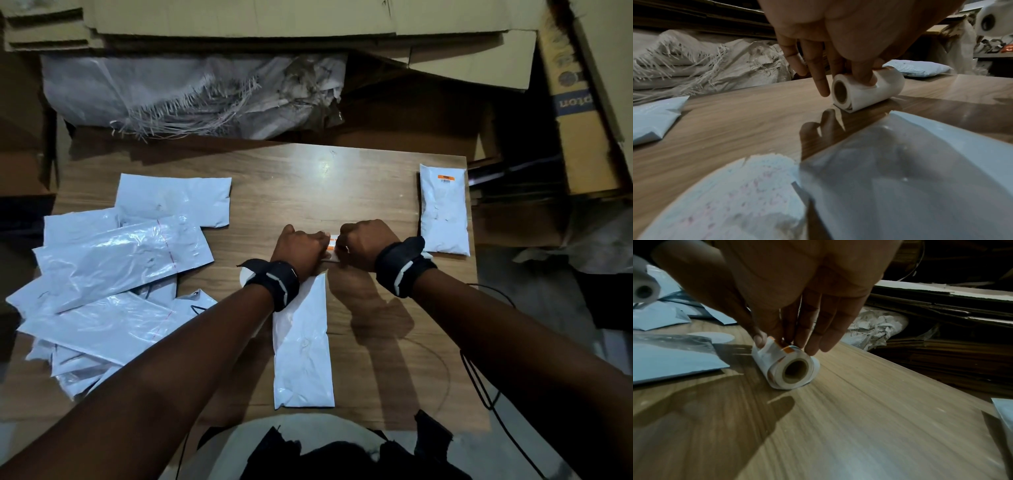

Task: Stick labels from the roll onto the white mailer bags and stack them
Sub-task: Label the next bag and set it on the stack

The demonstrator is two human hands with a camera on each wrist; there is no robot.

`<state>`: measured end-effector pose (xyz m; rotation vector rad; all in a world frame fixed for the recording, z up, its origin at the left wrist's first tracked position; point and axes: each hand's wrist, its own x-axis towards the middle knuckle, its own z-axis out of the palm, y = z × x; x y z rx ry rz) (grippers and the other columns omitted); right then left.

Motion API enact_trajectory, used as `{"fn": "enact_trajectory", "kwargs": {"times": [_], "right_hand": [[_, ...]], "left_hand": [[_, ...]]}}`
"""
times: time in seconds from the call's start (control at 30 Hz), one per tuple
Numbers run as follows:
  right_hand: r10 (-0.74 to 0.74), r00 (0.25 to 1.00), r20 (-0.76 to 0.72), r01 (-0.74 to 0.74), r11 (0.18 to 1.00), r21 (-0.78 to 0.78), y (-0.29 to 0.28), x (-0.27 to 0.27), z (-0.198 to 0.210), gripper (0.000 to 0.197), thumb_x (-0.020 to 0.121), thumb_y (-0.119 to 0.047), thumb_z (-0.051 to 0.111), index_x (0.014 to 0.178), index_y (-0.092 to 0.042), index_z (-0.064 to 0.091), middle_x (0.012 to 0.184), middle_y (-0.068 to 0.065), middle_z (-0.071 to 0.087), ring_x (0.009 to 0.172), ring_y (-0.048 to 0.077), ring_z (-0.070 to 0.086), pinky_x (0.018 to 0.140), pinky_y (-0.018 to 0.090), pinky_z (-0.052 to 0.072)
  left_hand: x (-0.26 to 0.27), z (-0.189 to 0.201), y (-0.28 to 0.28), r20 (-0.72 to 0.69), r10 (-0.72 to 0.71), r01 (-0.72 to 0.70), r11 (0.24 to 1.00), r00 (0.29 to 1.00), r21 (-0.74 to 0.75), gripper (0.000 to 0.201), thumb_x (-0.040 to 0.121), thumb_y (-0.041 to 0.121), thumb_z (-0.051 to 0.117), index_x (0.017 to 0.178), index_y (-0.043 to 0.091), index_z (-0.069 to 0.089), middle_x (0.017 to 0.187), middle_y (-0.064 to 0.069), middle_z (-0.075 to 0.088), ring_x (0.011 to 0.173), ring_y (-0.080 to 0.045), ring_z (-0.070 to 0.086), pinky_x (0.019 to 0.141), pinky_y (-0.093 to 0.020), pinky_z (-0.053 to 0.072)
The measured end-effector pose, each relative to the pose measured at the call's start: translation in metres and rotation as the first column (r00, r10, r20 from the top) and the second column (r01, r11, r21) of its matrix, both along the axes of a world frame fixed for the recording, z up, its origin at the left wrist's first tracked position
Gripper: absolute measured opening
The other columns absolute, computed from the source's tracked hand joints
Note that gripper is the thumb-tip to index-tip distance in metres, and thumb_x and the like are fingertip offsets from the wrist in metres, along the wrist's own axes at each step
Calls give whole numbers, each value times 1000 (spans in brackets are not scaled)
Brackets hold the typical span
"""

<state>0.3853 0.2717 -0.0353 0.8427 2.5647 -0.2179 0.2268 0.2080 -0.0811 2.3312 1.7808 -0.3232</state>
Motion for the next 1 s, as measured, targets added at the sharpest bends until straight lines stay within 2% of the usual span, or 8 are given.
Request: {"fn": "enact_trajectory", "kwargs": {"times": [0.3,0.47,0.67,0.83,0.87,0.9,0.93,1.0], "right_hand": [[66,992,107,-68,998,17,-7,-10,8,28,95,-26,46,103,-14,69,104,7,63,88,33,64,61,32,33],[-2,997,77,3,1000,-16,-4,-9,11,26,95,-25,47,100,-13,68,101,6,63,87,34,63,63,32,34],[-20,997,74,21,1000,-13,-2,-9,12,26,93,-26,48,98,-16,71,99,4,64,86,33,63,64,30,36],[-254,967,-24,249,960,-130,7,-3,5,20,88,-30,54,97,-24,71,102,1,70,91,29,65,72,32,49],[-370,925,-81,352,918,-181,9,1,5,17,88,-31,56,95,-25,71,101,0,71,90,26,65,74,32,51],[-518,837,-175,471,846,-248,11,6,4,14,88,-31,59,92,-25,71,99,-1,72,89,24,66,76,32,52],[-670,683,-291,587,741,-327,11,13,5,11,88,-32,61,89,-25,70,95,-1,72,86,22,67,77,32,53],[-850,249,-465,687,493,-534,6,24,10,12,89,-36,64,83,-26,68,86,-1,72,78,19,69,76,37,56]], "left_hand": [[-1,8,10,-125,-107,106,994,986,-19,26,96,28,44,119,23,55,108,3,68,97,-27,64,85,-38,33],[1,2,2,-111,-96,99,995,989,21,43,98,37,42,138,20,44,123,5,62,102,-27,63,86,-39,34],[2,4,-3,-73,-76,79,996,994,35,47,100,39,40,142,20,38,129,6,60,100,-28,64,88,-39,33],[2,13,-2,-61,-62,62,998,996,-7,41,99,31,41,138,18,42,125,3,61,100,-29,64,88,-39,33],[2,14,-4,-56,-51,51,999,997,-12,42,97,31,44,138,18,42,124,2,62,99,-29,64,88,-39,33],[3,14,-5,-51,-38,37,999,998,-12,45,95,34,47,137,19,42,121,2,63,97,-29,65,87,-39,34],[4,14,-6,-36,-17,17,1000,999,-11,47,92,37,50,135,19,43,119,2,65,96,-29,65,87,-38,35],[5,18,-8,16,41,-41,999,999,-8,49,89,42,53,134,22,44,121,4,65,98,-28,65,87,-37,34]]}}
